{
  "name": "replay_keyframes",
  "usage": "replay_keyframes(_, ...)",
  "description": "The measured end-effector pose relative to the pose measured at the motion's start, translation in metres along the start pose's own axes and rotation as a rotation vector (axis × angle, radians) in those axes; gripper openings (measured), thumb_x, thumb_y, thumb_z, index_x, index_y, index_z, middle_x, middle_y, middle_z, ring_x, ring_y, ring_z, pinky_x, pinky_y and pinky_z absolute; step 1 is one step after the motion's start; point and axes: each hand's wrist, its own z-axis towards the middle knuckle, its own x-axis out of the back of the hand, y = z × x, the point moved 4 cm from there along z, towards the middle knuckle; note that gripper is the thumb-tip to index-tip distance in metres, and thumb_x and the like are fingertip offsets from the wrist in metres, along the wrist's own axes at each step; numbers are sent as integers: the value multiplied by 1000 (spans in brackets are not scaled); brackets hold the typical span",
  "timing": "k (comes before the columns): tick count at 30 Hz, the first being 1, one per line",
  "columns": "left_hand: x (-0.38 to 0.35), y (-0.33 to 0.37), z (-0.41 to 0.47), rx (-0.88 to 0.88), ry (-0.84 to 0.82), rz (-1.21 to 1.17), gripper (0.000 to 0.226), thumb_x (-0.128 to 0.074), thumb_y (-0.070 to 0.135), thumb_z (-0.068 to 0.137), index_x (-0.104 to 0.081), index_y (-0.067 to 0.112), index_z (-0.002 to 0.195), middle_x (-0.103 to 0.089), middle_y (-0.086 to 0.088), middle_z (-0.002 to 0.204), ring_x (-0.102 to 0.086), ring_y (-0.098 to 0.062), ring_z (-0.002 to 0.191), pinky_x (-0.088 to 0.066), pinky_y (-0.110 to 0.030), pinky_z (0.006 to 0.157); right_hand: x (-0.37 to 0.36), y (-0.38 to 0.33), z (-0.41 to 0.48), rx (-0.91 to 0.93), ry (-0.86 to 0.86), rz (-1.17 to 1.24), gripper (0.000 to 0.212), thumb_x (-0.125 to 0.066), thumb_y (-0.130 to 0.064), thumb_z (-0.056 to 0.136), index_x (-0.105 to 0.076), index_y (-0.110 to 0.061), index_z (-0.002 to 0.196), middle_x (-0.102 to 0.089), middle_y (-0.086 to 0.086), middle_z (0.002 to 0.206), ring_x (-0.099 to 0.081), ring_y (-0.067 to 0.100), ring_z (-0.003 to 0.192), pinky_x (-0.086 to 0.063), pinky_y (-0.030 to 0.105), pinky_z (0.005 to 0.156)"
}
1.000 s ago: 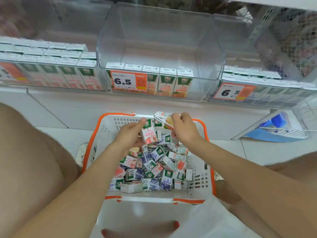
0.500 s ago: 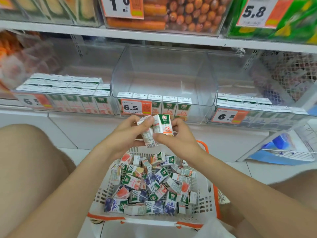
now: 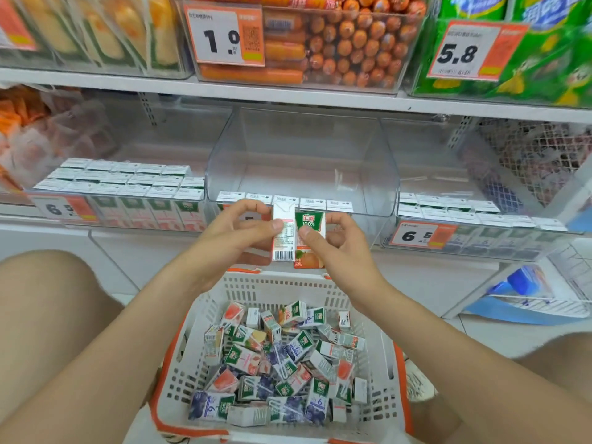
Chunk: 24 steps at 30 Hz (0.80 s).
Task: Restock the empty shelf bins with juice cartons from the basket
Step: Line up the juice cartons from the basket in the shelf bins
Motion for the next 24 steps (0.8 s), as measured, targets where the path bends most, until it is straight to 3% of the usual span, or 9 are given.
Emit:
replay_keyframes(4, -14, 23, 8, -73, 19, 102, 32, -75, 33, 96, -59, 23, 122, -76, -17, 110, -73, -23, 90, -58, -40, 83, 4, -19, 1, -10, 15, 86, 46, -78, -30, 94, -49, -13, 125, -76, 19, 107, -77, 26, 75, -57, 30, 64)
replay_keyframes(6, -19, 36, 10, -120, -8, 198, 45, -81, 37, 90, -54, 24, 124, -79, -7, 109, -76, -18, 97, -58, -36, 87, 6, -32, 0, 37, 38, 90, 39, -76, -24, 96, -52, -14, 124, -78, 16, 101, -78, 26, 78, -59, 29, 61)
replay_keyframes(9, -23, 54, 16, -173, -48, 295, 60, -90, 34, 80, -51, 22, 125, -80, 0, 109, -78, -28, 98, -63, -45, 89, 9, -47, 2, 108, 79, 18, 30, -73, -23, 97, -60, -19, 124, -80, 9, 96, -78, 29, 84, -63, 35, 66)
replay_keyframes(14, -26, 68, 39, -363, 60, 433, 36, -81, 14, 89, -59, 24, 116, -76, 8, 112, -76, -19, 98, -63, -52, 86, 20, -67, 17, 218, 128, -267, 37, -72, -44, 88, -60, -29, 119, -79, -2, 97, -76, 22, 84, -62, 52, 75)
replay_keyframes(17, -28, 58, 48, -471, 159, 427, 32, -71, 7, 89, -64, 26, 113, -73, 13, 109, -72, -16, 102, -61, -50, 87, 36, -85, 25, 298, 107, -509, 31, -72, -36, 89, -67, -27, 118, -76, -10, 95, -72, 6, 84, -61, 35, 78)
replay_keyframes(19, -28, 49, 53, -477, 209, 384, 30, -71, 9, 91, -65, 28, 113, -73, 12, 110, -71, -16, 104, -61, -50, 88, 51, -96, 28, 350, 135, -661, 26, -72, -29, 91, -65, -25, 116, -70, -14, 97, -65, 1, 83, -49, 11, 69)
replay_keyframes(20, -29, 47, 57, -473, 219, 361, 30, -73, 11, 91, -65, 29, 114, -74, 11, 111, -71, -16, 106, -61, -49, 88, 57, -100, 29, 388, 157, -733, 27, -73, -28, 91, -62, -24, 116, -66, -12, 102, -61, 2, 86, -43, 8, 67)
replay_keyframes(24, -37, 46, 65, -491, 150, 321, 35, -75, 9, 93, -65, 26, 122, -75, 10, 115, -72, -14, 109, -61, -45, 93, 81, -107, 44, 493, 188, -1002, 33, -73, -18, 93, -56, -15, 121, -54, 4, 114, -51, 20, 99, -32, 20, 75)
